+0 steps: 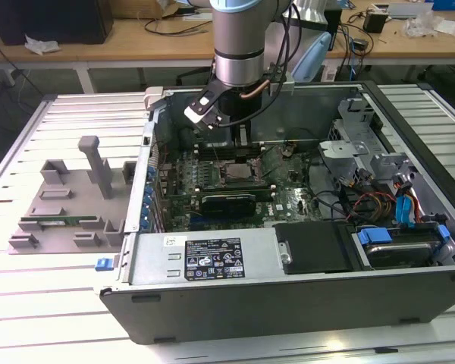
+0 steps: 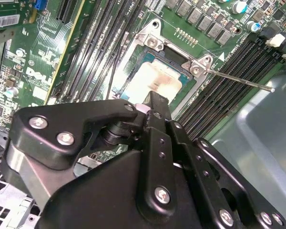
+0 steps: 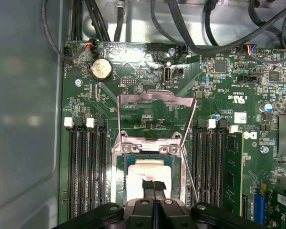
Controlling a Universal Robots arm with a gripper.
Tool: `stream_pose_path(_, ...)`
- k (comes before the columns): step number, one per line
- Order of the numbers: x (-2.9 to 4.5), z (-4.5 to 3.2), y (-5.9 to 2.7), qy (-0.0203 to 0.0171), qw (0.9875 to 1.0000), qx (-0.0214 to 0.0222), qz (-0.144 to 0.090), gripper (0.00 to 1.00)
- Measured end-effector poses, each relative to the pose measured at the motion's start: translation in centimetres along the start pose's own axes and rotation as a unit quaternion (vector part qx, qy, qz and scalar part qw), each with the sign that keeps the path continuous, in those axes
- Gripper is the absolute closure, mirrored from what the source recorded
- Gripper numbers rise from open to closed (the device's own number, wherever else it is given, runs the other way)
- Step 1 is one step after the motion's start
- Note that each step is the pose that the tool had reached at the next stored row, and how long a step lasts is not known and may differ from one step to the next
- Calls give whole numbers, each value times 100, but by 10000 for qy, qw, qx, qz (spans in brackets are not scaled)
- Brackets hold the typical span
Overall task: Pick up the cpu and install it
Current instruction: 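Place the cpu into insertion slot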
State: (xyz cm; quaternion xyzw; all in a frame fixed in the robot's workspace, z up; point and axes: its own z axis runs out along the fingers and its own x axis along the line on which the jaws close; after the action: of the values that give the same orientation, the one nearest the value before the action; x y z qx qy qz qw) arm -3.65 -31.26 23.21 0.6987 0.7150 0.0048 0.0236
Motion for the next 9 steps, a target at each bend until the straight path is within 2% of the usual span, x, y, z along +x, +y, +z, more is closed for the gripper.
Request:
stream_pose_path(3, -2, -78, 3, 0, 10000, -1, 0, 89)
stream_pose_path(6, -2, -80, 3, 0, 10000, -1, 0, 89)
stream_pose_path(7, -2, -81, 4, 0, 10000, 31, -1, 89)
stream_pose_path(9, -2, -80, 4, 1, 10000, 40, -1, 89)
